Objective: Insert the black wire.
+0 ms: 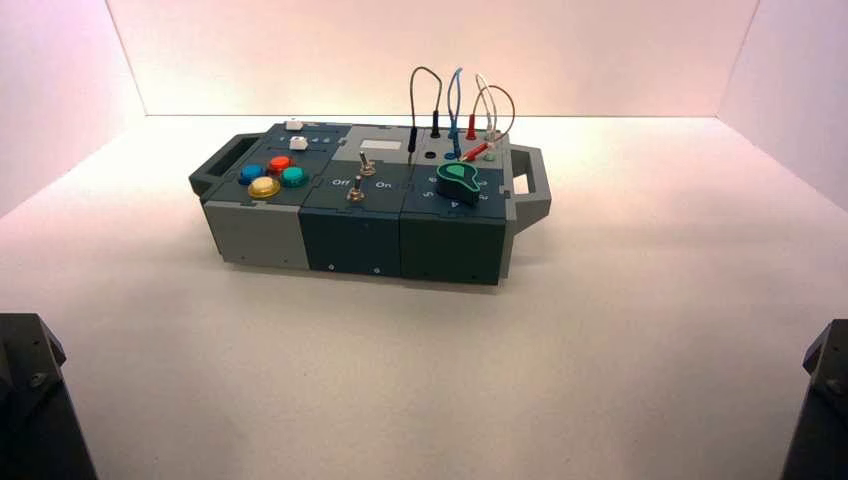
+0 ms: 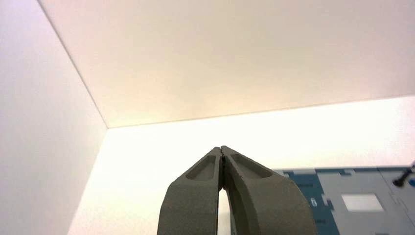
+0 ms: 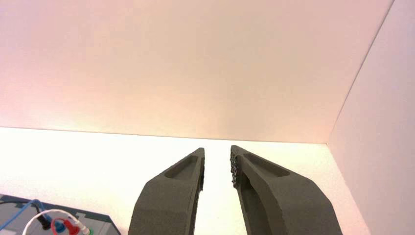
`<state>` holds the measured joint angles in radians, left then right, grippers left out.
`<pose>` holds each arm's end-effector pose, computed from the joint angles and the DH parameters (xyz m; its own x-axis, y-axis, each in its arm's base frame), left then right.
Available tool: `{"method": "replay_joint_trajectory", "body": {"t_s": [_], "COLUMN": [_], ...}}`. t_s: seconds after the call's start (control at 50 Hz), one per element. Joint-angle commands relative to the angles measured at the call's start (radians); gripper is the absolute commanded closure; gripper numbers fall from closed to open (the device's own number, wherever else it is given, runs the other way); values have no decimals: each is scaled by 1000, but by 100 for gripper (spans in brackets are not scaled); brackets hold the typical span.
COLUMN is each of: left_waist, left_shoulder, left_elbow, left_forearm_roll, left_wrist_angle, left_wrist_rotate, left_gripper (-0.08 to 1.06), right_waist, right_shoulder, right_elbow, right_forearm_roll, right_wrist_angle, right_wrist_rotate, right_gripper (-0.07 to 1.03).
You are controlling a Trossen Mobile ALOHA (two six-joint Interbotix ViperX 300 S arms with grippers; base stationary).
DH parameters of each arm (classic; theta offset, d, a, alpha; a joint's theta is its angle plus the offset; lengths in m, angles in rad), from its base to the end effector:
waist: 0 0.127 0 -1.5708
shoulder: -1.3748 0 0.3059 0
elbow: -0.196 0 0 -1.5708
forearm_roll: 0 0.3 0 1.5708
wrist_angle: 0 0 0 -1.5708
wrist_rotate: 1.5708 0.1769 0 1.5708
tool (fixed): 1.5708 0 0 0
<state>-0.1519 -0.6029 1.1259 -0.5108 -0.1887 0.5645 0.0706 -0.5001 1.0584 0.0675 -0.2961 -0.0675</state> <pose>0.3028 -0.0299 0.1964 0.9358 -0.0505 -0.3488 0.0869 0.9922 0.0894 0.3331 0.0201 0.2140 0.9645 0.0485 -0.2598 -0.0523 0.9986 -0.0079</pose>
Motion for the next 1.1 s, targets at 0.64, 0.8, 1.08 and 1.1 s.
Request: {"method": "replay_joint_trajectory", "body": {"t_s": [0.64,0.8,1.08,1.1], "left_waist": [-2,-18,-51,-52], "left_shoulder": [-18,-15,-11,-11], "left_elbow": [-67,-84,-117,-118], "left_forearm_roll": [11,15,8,8], "left_wrist_angle": [109,158,293,298], "left_wrist_rotate": [23,49,71,71], "left_gripper": [101,101,101,101], "right_waist": [37,74,95,97], "right_shoulder": [-43,-63,-92,-95], "right_elbow": [-57,-84,-172,-172], "right_forearm_roll": [2,2,8,8], "right_wrist_angle": [98,207,460,466], "right_wrist_rotate": [5,5,5,5], "right_gripper": [65,51,36,36]}}
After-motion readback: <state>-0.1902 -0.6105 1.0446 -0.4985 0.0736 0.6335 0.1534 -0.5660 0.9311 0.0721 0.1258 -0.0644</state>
